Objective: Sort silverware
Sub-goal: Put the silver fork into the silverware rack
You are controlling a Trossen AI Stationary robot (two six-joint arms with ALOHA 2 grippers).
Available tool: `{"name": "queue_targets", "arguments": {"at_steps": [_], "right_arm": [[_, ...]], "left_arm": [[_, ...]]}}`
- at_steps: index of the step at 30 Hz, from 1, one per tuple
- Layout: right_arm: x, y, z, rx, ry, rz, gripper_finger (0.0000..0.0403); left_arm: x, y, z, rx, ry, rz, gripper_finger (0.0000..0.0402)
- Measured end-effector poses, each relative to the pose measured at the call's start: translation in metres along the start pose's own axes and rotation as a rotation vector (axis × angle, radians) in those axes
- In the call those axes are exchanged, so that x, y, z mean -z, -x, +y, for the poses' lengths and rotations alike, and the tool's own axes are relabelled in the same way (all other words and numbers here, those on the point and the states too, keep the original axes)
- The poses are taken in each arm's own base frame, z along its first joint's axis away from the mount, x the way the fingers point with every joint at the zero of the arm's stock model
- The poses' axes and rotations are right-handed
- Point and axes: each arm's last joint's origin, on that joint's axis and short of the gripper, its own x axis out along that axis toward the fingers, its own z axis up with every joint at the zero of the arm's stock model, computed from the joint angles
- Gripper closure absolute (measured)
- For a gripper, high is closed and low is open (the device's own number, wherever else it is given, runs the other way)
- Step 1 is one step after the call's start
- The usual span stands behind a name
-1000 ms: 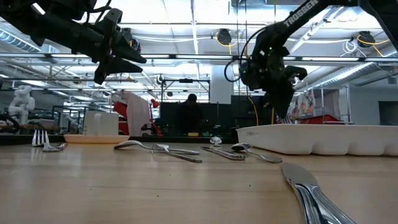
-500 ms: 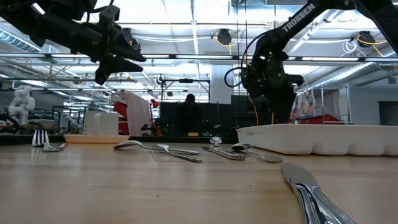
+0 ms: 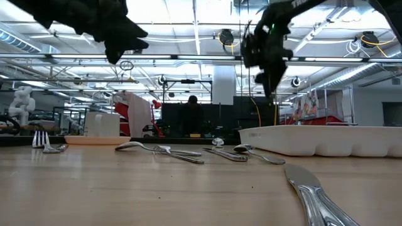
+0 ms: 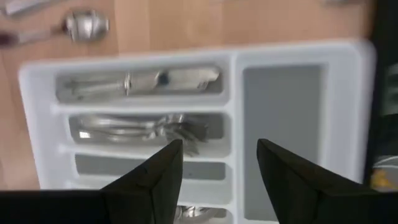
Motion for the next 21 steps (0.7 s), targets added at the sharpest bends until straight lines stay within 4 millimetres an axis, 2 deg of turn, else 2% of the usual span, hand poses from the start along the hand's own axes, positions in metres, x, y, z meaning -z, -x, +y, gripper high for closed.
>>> {"name": "queue_targets", "arguments": {"at_steps": [5, 9, 15, 21], "right_arm": [[-0.005, 0.052, 0.030, 0.092, 0.017, -0.130, 0.0204], [0.000, 0.080, 0.059, 0.131, 0.030, -0.208, 0.0204], [0.008, 0.101, 0.088, 0.150, 0.022, -0.278, 0.0204], [0.013, 0.106, 0.097, 0.140, -0.012, -0.284, 0.0204]], "left_arm": [[-0.008, -0.020, -0.002, -0.022, -0.258, 0.242, 0.0268], [-0.013, -0.051, 0.000, 0.000, -0.306, 0.399, 0.0268], [-0.005, -0.101, 0.000, 0.162, -0.471, 0.659, 0.0268], [-0.002, -0.139, 0.002, 0.227, -0.565, 0.778, 0.0268]]}}
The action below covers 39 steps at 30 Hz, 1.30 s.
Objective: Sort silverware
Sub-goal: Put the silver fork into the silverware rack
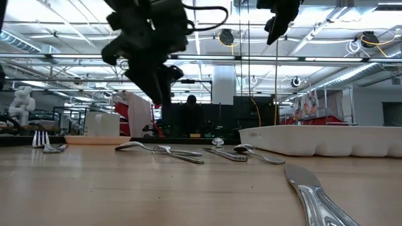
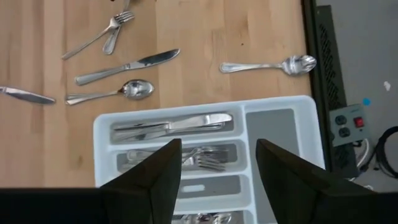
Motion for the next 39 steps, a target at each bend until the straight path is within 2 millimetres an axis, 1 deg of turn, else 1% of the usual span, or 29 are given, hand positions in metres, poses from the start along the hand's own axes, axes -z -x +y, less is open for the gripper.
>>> {"name": "queue_targets", "arguments": {"at_steps": [3, 6, 13, 17, 22, 26, 34, 39], "right_arm": [[0.002, 0.000, 0.001, -0.009, -0.008, 0.019, 0.0204], [0.003, 0.000, 0.002, -0.015, -0.023, 0.031, 0.0204], [0.005, 0.000, 0.002, -0.021, -0.063, 0.046, 0.0204], [0.005, 0.000, 0.002, -0.021, -0.068, 0.048, 0.0204], [0.005, 0.000, 0.002, -0.022, -0.075, 0.049, 0.0204], [0.005, 0.000, 0.003, -0.023, -0.075, 0.050, 0.0204], [0.005, 0.000, 0.003, -0.023, -0.074, 0.049, 0.0204], [0.005, 0.000, 0.003, -0.023, -0.072, 0.050, 0.0204]], "left_arm": [[-0.006, -0.007, 0.005, 0.006, -0.053, 0.001, 0.0268], [-0.006, -0.014, 0.006, 0.013, -0.110, 0.021, 0.0268], [-0.006, -0.035, -0.005, 0.048, -0.283, 0.091, 0.0268], [-0.007, -0.045, -0.007, 0.023, -0.344, 0.122, 0.0268], [-0.002, -0.061, -0.004, -0.001, -0.350, 0.180, 0.0268], [-0.001, -0.067, -0.004, 0.010, -0.367, 0.193, 0.0268], [-0.002, -0.068, -0.006, 0.004, -0.350, 0.191, 0.0268], [-0.003, -0.071, -0.005, -0.004, -0.348, 0.183, 0.0268]]}}
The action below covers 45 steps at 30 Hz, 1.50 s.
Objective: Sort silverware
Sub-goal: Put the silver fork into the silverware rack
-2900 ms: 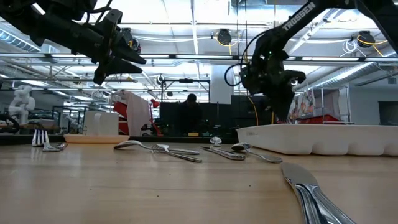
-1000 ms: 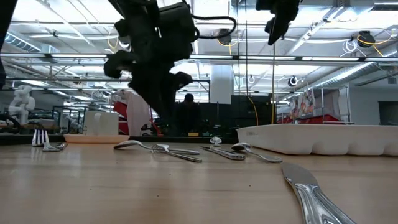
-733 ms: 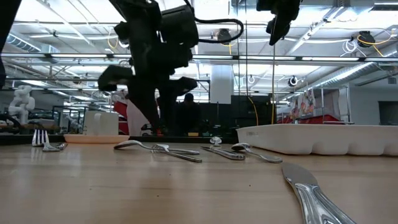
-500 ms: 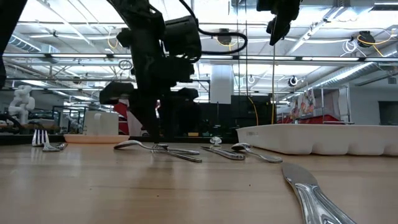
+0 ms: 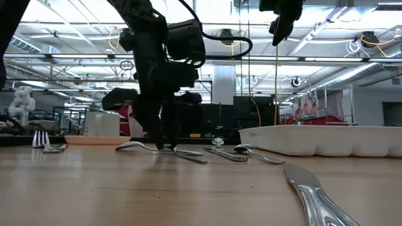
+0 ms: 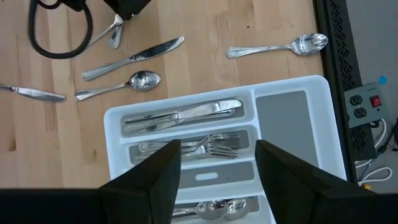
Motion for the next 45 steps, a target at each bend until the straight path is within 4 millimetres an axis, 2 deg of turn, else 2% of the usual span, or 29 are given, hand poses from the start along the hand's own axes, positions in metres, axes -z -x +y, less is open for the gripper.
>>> {"name": "queue_targets", "arguments": {"at_steps": [11, 16, 21, 26, 32, 38, 45], "right_arm": [[0.000, 0.000, 0.000, 0.000, -0.034, 0.000, 0.0204], [0.000, 0.000, 0.000, -0.002, -0.047, -0.001, 0.0204], [0.000, 0.000, 0.000, -0.003, -0.073, -0.001, 0.0204], [0.000, 0.000, 0.000, -0.004, -0.074, 0.000, 0.0204], [0.002, 0.000, 0.001, -0.010, -0.081, 0.018, 0.0204], [0.006, 0.001, 0.003, -0.031, -0.118, 0.050, 0.0204], [0.005, 0.010, 0.016, -0.268, -0.212, -0.056, 0.0204]], "left_arm": [[-0.001, -0.003, 0.002, -0.021, -0.002, -0.015, 0.0275], [0.001, -0.013, 0.002, -0.002, 0.002, 0.006, 0.0322], [0.000, -0.016, 0.001, -0.027, 0.025, 0.031, 0.0380], [-0.001, -0.006, 0.002, -0.050, 0.025, 0.023, 0.0393], [-0.007, 0.017, 0.003, -0.045, 0.105, 0.009, 0.0393], [-0.020, 0.049, 0.010, 0.079, 0.140, -0.024, 0.0393], [-0.020, 0.098, 0.036, 0.181, 0.215, -0.074, 0.0398]]}}
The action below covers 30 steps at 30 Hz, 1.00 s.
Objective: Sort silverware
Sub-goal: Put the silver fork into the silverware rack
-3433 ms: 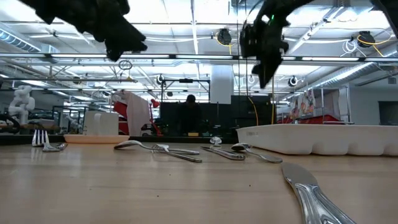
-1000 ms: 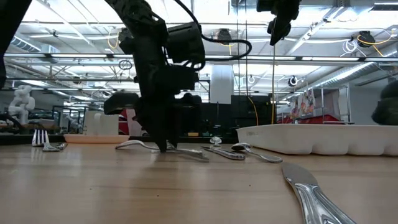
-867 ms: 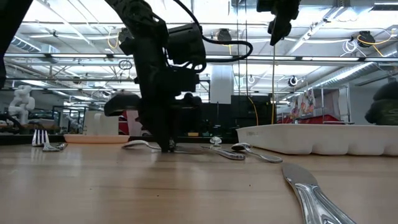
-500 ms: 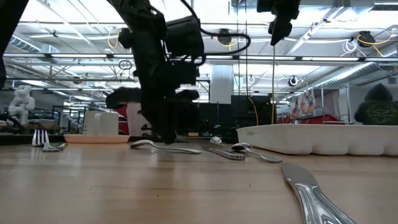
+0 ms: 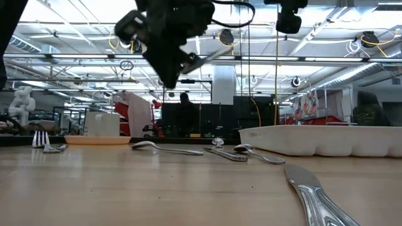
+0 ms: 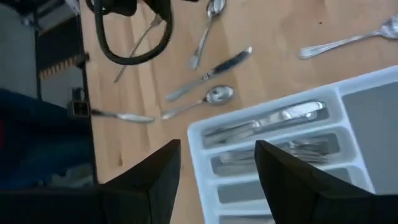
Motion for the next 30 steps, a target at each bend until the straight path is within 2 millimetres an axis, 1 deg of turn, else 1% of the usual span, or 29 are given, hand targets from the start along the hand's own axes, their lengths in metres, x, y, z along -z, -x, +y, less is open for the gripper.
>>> {"name": "queue_targets", "arguments": {"at_steps": [2, 4, 8, 12, 15, 20, 27, 30], "right_arm": [[-0.002, -0.004, 0.004, -0.008, -0.015, 0.001, 0.0204], [-0.002, -0.008, 0.011, -0.021, 0.024, 0.018, 0.0204], [-0.002, -0.017, 0.024, -0.069, 0.075, 0.023, 0.0204], [-0.010, -0.031, 0.031, -0.085, 0.042, -0.028, 0.0204], [-0.018, -0.049, 0.035, -0.105, 0.047, -0.071, 0.0204], [-0.020, -0.078, 0.037, -0.130, 0.062, -0.082, 0.0204], [-0.011, -0.124, 0.040, -0.163, 0.048, -0.055, 0.0204], [-0.005, -0.139, 0.043, -0.177, 0.032, -0.031, 0.0204]], "left_arm": [[0.002, 0.015, 0.006, 0.007, 0.033, -0.008, 0.0398], [0.005, 0.029, 0.014, 0.032, 0.081, -0.038, 0.0398], [0.020, 0.055, 0.029, 0.110, 0.245, -0.096, 0.0398], [0.035, 0.068, 0.045, 0.091, 0.427, -0.115, 0.0398], [0.040, 0.070, 0.049, 0.088, 0.482, -0.118, 0.0398], [0.032, 0.067, 0.043, 0.103, 0.451, -0.114, 0.0398], [0.019, 0.053, 0.035, 0.128, 0.425, -0.096, 0.0398], [0.014, 0.048, 0.033, 0.134, 0.418, -0.090, 0.0398]]}}
